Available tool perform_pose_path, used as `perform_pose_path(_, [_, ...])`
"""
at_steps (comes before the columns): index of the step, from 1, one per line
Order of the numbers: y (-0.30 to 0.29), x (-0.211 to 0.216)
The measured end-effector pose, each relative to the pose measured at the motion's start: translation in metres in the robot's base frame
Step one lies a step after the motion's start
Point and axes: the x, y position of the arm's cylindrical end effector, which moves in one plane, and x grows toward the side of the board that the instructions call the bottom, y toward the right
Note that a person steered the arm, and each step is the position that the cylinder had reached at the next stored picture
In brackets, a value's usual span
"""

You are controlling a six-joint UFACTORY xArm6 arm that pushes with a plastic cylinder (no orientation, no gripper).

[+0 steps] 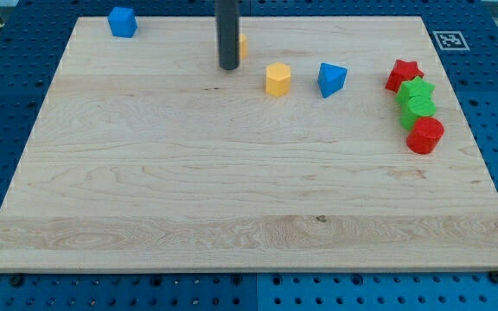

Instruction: Push the yellow heart to the top center

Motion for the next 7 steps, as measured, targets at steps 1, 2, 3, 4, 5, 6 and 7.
perform_pose_path(1, [-0.019, -0.013])
perform_pose_path(2, [-0.017, -0.021])
perform_pose_path(3, [-0.004, -0.026])
perform_pose_path(4, [0.017, -0.028])
perform_pose_path(5, [0.036, -0.032])
perform_pose_path(6, [0.044, -0.044])
perform_pose_path(7, [0.043, -0.055])
